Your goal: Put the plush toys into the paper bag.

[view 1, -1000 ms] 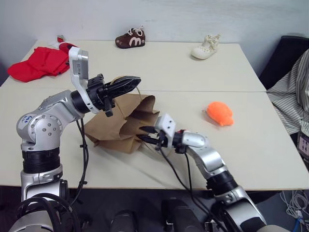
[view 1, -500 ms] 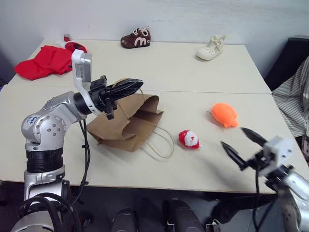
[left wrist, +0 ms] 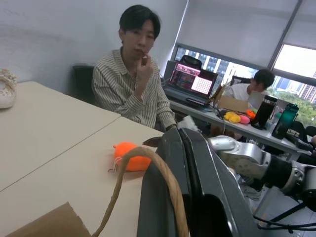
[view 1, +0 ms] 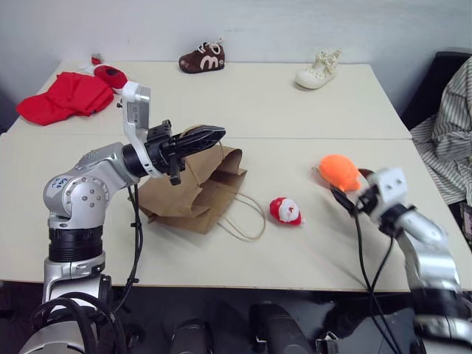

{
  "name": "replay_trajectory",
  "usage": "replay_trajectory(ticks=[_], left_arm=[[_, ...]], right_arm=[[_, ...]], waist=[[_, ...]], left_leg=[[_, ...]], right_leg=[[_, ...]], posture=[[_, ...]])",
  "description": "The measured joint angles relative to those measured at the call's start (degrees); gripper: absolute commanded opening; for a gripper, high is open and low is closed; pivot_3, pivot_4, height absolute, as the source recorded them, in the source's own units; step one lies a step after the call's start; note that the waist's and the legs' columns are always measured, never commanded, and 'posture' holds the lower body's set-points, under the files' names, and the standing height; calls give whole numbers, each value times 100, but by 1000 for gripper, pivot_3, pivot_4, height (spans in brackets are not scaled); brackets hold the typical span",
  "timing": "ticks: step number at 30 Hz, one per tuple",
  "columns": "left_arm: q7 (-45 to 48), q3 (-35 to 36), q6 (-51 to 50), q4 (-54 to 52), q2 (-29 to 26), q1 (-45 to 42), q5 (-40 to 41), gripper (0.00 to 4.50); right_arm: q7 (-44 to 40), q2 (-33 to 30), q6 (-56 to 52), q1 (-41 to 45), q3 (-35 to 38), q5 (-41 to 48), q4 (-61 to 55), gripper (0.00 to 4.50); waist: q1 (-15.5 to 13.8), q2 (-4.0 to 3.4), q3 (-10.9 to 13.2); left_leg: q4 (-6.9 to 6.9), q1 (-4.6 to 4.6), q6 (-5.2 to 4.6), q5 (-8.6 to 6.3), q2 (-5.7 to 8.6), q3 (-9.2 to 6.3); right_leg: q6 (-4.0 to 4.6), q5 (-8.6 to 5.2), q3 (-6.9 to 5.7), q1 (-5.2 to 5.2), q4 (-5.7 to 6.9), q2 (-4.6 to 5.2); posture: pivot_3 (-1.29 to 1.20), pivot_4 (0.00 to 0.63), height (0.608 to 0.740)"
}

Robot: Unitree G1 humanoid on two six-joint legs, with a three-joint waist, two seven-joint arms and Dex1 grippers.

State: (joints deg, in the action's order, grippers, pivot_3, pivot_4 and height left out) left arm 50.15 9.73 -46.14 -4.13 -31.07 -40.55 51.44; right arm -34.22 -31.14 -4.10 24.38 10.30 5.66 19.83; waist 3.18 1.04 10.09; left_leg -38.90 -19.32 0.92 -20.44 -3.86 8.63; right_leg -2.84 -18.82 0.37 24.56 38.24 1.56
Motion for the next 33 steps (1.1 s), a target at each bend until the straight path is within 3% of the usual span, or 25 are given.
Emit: replay_trajectory(ticks=[4,9,11,13,17,21,25,33], left_arm=[[-58,1,-53,-18,2,-2,3,0],[-141,6,-105,-93,0,-1,12,0],[-157,11,-134,-184,-4,-1,23,0],[-150,50,-171,-215,-44,8,52,0],[-117,72,-238,-212,-60,4,129,0],[-58,263,-333,-207,152,-97,571,0],[-46,259,-447,-204,190,-348,767,0],[-6,159,-600,-198,326,-348,829,0]], right_arm=[[116,-25,369,842,-390,-439,1168,2801],[46,-61,683,1104,-504,-491,1623,1177],[-129,-141,770,1100,-504,-444,1621,613],[-1124,-219,958,789,-489,165,1019,181],[-2417,-207,810,575,-906,947,-649,107],[-2441,160,121,876,-1711,773,-1620,107],[-2213,814,-265,1275,-2514,374,-1732,107],[-1637,1712,-382,2073,-3170,-482,-653,107]], waist=[[-1,-7,5],[20,-7,5],[19,-7,5],[7,-9,8],[39,-24,17],[18,-22,18],[4,-22,18],[20,-20,18]], left_leg=[[10,-4,1,0,-4,-3],[-2,-3,0,0,-4,-1],[-4,-2,0,0,-4,-1],[1,-3,2,0,-7,-3],[0,0,9,-1,-14,-2],[-11,-3,11,-1,-17,-6],[-13,-7,10,-1,-12,-8],[-17,-13,6,-2,-11,-11]], right_leg=[[0,-2,-4,1,-10,-2],[-5,2,-3,-3,-6,1],[-5,2,-2,-3,-1,1],[-5,1,-3,-1,-1,-4],[-5,1,-3,2,5,-8],[-3,1,-7,1,10,-6],[-2,0,-9,3,10,-1],[0,-1,-14,7,10,2]], posture=[[0,150,740],[0,150,740],[0,150,740],[0,150,740],[0,150,740],[0,150,740],[0,150,740],[0,150,740]])
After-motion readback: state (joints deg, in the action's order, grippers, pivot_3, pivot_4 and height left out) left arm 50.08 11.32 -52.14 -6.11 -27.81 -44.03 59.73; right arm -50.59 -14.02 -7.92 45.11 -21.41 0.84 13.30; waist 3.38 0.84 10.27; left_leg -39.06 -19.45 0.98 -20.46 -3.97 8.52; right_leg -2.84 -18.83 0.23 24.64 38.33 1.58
